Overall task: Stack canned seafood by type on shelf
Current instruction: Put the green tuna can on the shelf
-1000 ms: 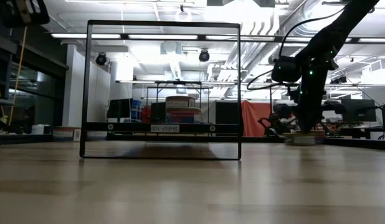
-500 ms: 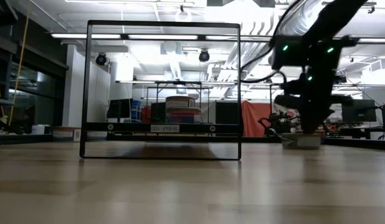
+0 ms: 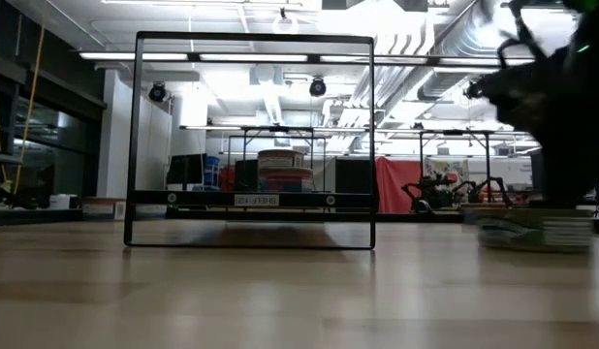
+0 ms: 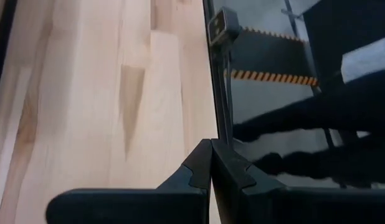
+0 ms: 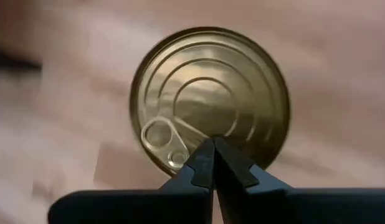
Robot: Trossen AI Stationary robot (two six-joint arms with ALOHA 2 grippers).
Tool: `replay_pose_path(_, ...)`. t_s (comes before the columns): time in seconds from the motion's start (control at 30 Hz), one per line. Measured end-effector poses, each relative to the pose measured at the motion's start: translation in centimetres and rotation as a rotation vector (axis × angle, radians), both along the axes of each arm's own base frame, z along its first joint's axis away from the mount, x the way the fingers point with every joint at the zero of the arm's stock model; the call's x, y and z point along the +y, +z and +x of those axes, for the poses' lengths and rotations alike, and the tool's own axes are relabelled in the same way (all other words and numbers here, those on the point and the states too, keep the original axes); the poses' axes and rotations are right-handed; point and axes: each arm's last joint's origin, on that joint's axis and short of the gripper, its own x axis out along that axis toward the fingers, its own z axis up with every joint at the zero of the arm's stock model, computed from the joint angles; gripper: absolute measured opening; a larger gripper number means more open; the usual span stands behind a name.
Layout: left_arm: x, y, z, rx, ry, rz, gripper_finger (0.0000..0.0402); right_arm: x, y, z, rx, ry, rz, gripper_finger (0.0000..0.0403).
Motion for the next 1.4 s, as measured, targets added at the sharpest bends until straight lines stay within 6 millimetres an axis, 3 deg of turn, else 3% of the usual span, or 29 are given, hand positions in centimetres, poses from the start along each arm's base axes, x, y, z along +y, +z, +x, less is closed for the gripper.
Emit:
replay_pose_path(0.23,-2.6,-2.6,2.6,-0.084,-0.004,-0.024,0.0000,3.5,-0.5,2.2,-0.018,0.099,0.029,0.0000)
replay_pose_path(0.6,-3.9,-7.9,8.5,-0.096,0.120,-0.009,0.0000,9.7,-0.8,10.9,-0.142,0.434,-0.028,0.0000)
replay_pose_path(0.73,-4.3,-8.7,10.1,-0.095,0.108,0.030,0.0000,11.2,0.4,13.6,-0.187,0.567,-0.078,0.0000)
replay_pose_path(0.83,-4.7,-8.8,11.1,-0.112,0.096,0.054,0.0000,11.5,3.1,14.4,-0.221,0.623,-0.130,0.0000)
replay_pose_path(0.93,-4.8,-8.5,11.9,-0.149,0.084,0.098,0.0000,11.5,5.5,13.6,-0.196,0.672,-0.147,0.0000)
replay_pose_path(1.1,-4.1,-7.6,13.2,-0.213,0.089,0.182,0.0000,11.2,6.1,9.5,-0.096,0.629,-0.073,0.0000)
replay_pose_path(1.27,-2.9,-7.3,14.5,-0.244,0.074,0.259,0.0000,10.2,3.4,4.1,-0.116,0.381,0.108,0.0000)
replay_pose_path(1.4,-1.6,-7.2,15.5,-0.279,0.065,0.338,0.0000,9.2,0.6,2.6,-0.325,0.151,0.333,0.0000)
